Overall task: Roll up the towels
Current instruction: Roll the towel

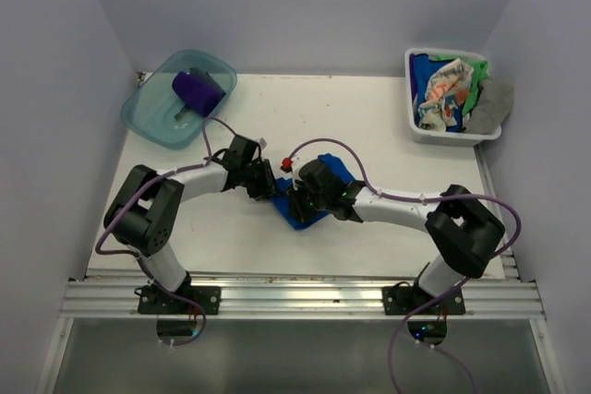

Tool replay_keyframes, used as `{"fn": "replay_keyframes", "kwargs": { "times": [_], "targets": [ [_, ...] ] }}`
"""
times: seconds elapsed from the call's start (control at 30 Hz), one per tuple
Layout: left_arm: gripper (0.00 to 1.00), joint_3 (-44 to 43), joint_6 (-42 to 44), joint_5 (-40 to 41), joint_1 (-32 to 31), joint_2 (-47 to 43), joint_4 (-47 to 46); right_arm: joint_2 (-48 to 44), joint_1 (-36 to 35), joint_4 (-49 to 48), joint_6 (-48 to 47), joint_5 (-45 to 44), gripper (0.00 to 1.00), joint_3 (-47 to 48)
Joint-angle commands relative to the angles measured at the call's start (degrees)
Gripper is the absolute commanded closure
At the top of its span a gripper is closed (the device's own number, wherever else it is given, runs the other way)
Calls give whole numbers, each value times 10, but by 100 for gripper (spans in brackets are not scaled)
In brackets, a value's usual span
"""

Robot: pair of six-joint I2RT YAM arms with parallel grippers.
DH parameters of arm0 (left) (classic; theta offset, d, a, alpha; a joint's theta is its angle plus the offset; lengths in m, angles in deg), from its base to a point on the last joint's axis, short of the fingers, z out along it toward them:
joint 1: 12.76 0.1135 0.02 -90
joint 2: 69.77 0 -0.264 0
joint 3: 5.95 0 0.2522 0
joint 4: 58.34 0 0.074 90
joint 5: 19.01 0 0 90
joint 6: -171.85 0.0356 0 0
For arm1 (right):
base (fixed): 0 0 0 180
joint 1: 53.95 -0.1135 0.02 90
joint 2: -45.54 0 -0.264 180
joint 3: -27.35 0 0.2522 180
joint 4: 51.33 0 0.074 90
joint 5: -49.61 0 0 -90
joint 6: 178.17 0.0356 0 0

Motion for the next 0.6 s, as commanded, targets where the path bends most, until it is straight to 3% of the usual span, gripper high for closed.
{"fn": "replay_keyframes", "kwargs": {
  "times": [0.0,0.07,0.23,0.43,0.57],
  "targets": [
    [83,-19,-10,19,-4,-13,10,-37,-10,26,-17,-59,58,17],
    [89,-20,-20,24,-4,-18,23,-39,-30,44,-32,-89,45,33],
    [92,-20,-33,29,-4,-26,33,-16,-72,73,-63,-191,34,78],
    [92,-21,-39,31,-5,-24,39,41,-117,74,-87,-252,32,124],
    [92,-21,-41,31,-4,-25,41,91,-128,73,-93,-283,39,145]
  ]
}}
